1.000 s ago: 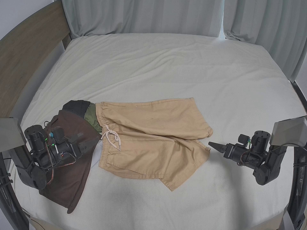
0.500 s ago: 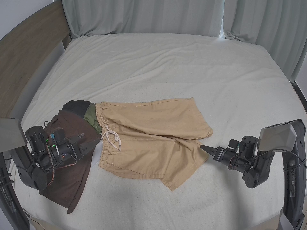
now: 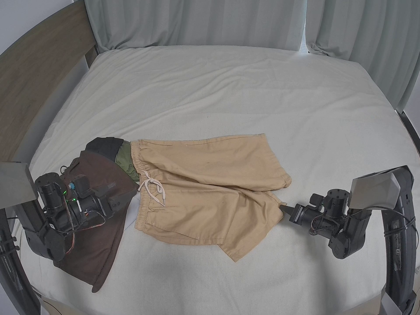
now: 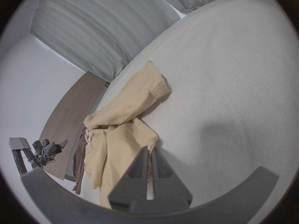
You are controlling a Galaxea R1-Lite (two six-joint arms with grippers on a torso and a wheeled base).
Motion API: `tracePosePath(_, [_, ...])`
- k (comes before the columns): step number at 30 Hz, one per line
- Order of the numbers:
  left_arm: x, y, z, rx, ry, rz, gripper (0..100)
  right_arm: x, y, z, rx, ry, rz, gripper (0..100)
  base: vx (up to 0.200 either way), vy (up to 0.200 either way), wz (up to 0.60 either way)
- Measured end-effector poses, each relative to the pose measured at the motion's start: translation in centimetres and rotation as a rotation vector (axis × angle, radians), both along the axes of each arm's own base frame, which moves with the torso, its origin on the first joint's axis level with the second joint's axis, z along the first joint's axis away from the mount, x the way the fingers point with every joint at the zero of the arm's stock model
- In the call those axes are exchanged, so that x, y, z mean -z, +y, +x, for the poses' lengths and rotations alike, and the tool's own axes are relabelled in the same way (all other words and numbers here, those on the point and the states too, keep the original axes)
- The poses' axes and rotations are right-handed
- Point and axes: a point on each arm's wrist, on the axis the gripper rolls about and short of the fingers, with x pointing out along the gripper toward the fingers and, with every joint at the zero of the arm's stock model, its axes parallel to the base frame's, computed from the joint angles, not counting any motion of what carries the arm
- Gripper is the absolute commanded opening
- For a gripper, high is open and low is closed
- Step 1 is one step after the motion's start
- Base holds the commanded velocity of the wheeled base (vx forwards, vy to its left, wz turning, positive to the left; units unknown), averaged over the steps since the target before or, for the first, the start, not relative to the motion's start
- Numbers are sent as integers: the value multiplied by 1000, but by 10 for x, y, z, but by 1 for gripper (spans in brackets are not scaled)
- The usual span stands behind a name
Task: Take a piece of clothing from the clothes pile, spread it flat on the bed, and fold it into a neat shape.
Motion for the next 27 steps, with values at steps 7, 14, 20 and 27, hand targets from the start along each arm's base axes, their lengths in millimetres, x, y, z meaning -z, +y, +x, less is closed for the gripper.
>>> tracePosePath(7, [1,0,0,0,2,-2,100,-6,-11,14,65,-50,6,0,0,0,0])
tracePosePath(14, [2,-1,1,1,5,-2,100,-13,-23,26,114,-90,25,0,0,0,0])
tracePosePath(20, [3,-1,1,1,7,-2,100,-14,-24,27,118,-94,27,0,0,0,0])
tracePosePath(27, [3,-1,1,2,6,-2,100,-15,-22,25,110,-92,27,100,0,0,0])
